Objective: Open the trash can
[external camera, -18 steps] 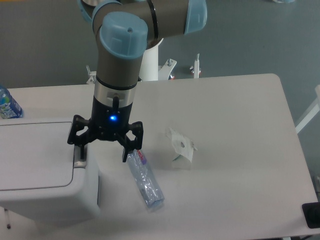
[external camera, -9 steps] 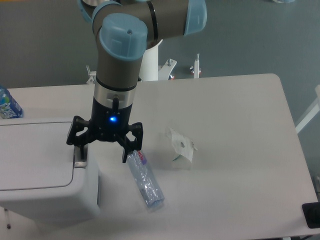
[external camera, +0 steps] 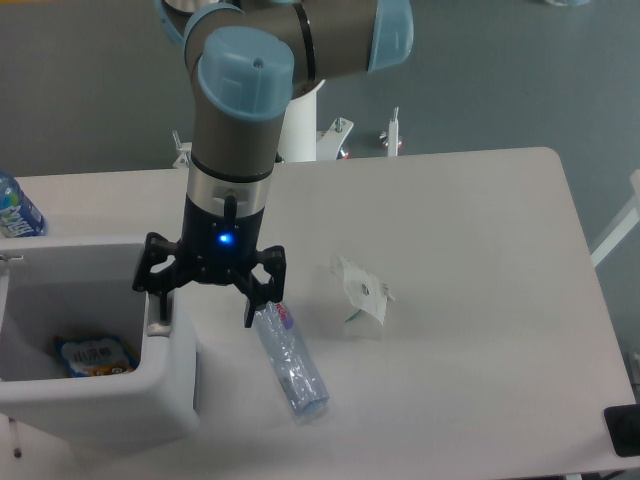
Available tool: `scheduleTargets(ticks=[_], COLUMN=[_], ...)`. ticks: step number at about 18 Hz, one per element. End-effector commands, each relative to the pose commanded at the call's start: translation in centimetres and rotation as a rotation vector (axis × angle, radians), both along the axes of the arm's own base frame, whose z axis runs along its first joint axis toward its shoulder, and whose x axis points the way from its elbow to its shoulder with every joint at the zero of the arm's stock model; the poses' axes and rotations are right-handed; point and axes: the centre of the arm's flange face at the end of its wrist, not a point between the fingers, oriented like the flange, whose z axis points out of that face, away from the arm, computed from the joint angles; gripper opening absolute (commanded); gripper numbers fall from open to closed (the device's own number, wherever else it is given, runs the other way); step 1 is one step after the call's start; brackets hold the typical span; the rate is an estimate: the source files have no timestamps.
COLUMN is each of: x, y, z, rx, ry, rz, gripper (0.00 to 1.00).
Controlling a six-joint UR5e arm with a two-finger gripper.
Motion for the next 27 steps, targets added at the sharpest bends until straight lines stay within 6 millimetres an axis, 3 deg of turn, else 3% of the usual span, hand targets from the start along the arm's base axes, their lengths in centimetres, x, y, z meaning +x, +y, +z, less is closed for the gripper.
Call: scheduleTargets(ticks=[3,9,14,19,27], x=[-1.0,-6.0,-9.4,-11.8,-11.8], y=[-0.6,-5.6,-9.5,-14.7,-21.8], z=[1.4,5.2,5.8,5.5,3.9], rx=[0.027,0.047,-0.042,-0.124,-0.301], ry=[0.031,0.113,0.202,0.203,0.385], rz=[0.014,0.138,0.258,0.240,-0.126], gripper=[1.00,1.00,1.00,1.00,1.00])
